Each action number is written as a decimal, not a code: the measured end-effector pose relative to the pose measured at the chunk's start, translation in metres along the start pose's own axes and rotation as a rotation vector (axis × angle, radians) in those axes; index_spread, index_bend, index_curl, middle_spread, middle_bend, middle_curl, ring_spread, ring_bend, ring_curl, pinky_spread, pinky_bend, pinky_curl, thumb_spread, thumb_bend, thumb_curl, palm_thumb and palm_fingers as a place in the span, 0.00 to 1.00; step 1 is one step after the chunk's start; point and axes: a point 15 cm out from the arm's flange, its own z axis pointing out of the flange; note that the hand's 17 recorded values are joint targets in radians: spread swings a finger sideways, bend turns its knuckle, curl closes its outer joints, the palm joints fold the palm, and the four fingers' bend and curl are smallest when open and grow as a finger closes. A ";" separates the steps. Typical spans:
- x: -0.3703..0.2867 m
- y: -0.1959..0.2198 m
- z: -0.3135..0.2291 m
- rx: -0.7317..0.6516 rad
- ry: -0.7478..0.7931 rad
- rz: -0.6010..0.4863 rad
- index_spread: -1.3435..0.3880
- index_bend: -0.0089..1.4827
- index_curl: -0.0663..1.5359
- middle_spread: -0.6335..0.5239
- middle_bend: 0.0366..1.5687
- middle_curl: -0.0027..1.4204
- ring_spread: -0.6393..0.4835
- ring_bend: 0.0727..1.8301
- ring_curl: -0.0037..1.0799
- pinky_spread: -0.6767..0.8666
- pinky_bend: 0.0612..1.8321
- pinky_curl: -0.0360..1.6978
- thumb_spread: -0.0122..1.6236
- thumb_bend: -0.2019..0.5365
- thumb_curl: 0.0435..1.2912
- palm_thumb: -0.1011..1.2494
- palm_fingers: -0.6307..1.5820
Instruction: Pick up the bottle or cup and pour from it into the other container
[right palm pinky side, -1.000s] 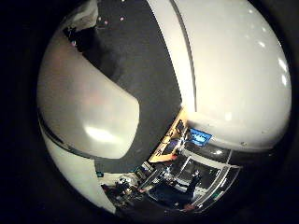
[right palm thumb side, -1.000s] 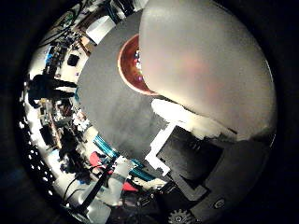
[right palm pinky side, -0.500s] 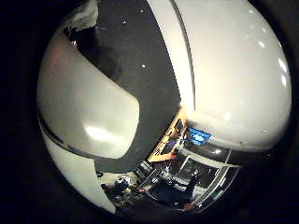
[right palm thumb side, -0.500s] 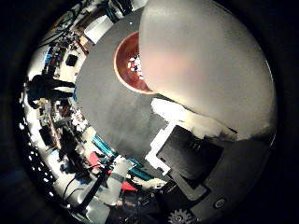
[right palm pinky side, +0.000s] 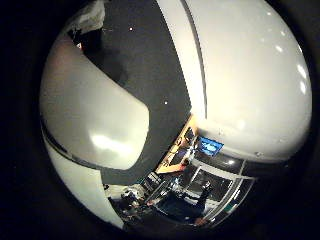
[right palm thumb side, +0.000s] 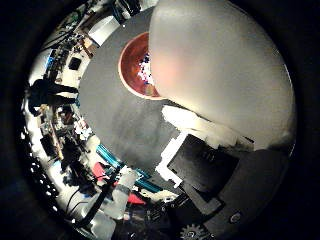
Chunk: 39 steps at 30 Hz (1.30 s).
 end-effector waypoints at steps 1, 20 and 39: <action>0.000 0.000 0.000 0.000 0.001 -0.001 0.40 0.19 0.76 0.27 0.56 0.70 0.33 0.67 0.64 0.19 0.59 0.46 0.50 0.23 0.43 0.65 0.77; 0.004 0.001 0.000 -0.002 0.013 0.001 0.41 0.19 0.77 0.28 0.56 0.70 0.33 0.66 0.64 0.20 0.60 0.45 0.51 0.23 0.43 0.66 0.77; 0.017 0.003 0.008 0.085 -0.108 0.126 0.40 0.20 0.77 0.27 0.57 0.70 0.33 0.66 0.65 0.20 0.61 0.45 0.51 0.23 0.42 0.65 0.77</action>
